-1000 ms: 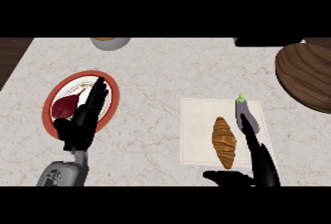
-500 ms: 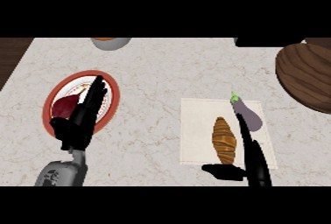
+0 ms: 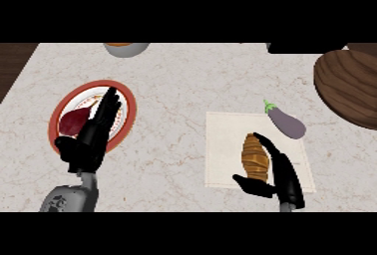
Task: Pick the croissant from the placemat and place it in the bowl
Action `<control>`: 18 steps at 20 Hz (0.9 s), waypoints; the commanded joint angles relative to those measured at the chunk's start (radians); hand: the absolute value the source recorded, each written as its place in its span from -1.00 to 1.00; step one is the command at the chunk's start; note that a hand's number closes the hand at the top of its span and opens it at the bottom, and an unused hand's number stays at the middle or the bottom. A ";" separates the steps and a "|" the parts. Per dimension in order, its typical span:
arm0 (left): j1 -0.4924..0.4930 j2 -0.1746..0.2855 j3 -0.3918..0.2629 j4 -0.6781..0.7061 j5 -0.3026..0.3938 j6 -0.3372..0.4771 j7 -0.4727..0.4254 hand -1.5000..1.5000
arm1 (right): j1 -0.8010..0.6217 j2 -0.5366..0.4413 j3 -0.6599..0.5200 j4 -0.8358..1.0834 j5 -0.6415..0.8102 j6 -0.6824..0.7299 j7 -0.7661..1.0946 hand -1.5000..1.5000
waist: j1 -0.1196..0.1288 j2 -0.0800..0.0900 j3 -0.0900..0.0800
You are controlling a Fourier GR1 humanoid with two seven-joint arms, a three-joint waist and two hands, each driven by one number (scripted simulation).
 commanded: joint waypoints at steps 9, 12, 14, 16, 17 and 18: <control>-0.006 -0.025 0.019 0.098 -0.002 -0.013 -0.075 0.00 | -0.069 0.001 0.054 0.111 0.059 0.040 -0.097 1.00 | -0.001 0.002 0.001; -0.016 -0.002 0.018 0.006 -0.005 -0.014 0.010 0.00 | -0.072 -0.078 0.027 0.028 -0.040 0.170 -0.158 1.00 | 0.001 0.001 0.002; -0.002 0.033 0.052 0.056 0.015 -0.048 -0.035 0.00 | -0.054 -0.203 -0.030 -0.032 -0.149 0.308 -0.248 1.00 | -0.005 0.001 0.001; 0.002 0.002 0.030 0.031 0.003 -0.019 -0.004 0.00 | -0.085 -0.296 -0.100 -0.025 -0.257 0.438 -0.322 1.00 | -0.002 0.000 0.002; -0.020 0.035 0.071 0.046 0.039 -0.058 -0.032 0.00 | -0.075 -0.300 -0.121 -0.028 -0.291 0.455 -0.354 1.00 | -0.004 0.001 0.002; 0.009 0.018 0.036 0.013 0.004 -0.032 -0.015 0.00 | -0.061 -0.332 -0.150 0.008 -0.302 0.468 -0.424 1.00 | -0.002 0.001 0.002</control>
